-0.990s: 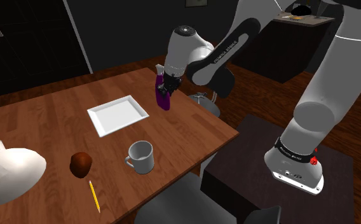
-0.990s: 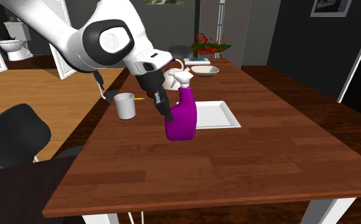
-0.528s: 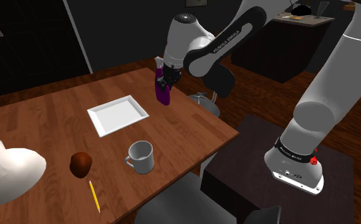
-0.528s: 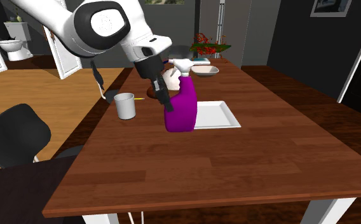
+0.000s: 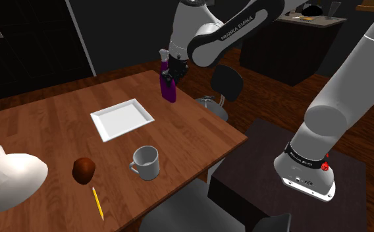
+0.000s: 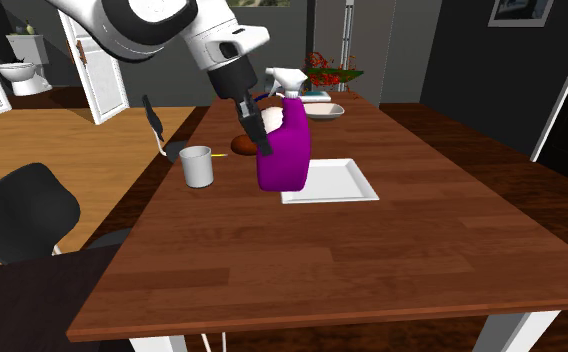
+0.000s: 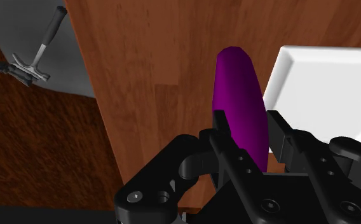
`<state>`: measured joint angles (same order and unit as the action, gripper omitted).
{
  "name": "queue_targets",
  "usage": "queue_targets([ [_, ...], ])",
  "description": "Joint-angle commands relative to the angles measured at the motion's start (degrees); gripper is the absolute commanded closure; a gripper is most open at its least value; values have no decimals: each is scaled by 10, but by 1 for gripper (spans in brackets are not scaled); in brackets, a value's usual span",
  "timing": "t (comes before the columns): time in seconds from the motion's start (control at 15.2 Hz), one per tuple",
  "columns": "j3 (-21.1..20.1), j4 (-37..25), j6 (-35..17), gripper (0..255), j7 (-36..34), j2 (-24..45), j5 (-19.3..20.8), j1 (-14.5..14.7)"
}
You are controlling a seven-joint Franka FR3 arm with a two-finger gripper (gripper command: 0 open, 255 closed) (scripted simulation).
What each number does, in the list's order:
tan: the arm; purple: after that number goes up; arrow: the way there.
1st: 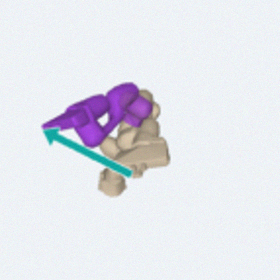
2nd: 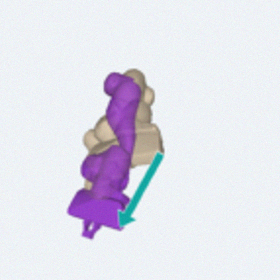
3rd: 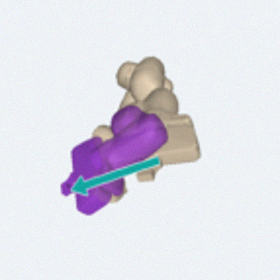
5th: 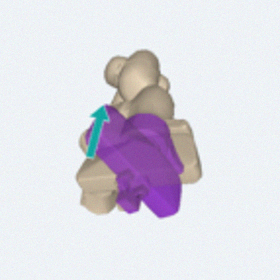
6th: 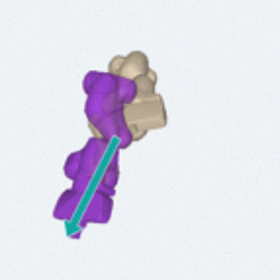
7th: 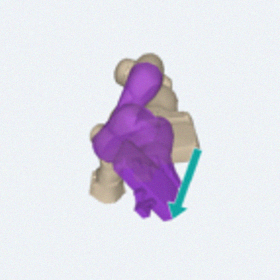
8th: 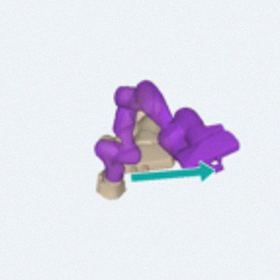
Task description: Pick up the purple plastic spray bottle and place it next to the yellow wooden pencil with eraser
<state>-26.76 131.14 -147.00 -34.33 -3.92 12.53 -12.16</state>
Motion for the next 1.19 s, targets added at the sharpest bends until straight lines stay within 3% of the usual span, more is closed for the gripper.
queue_targets([
  [0.0, 1, -7, 13, 255, 10, -8, -11, 1],
  [1.12, 14, -88, 139, 255, 65, -62, -69, 10],
])
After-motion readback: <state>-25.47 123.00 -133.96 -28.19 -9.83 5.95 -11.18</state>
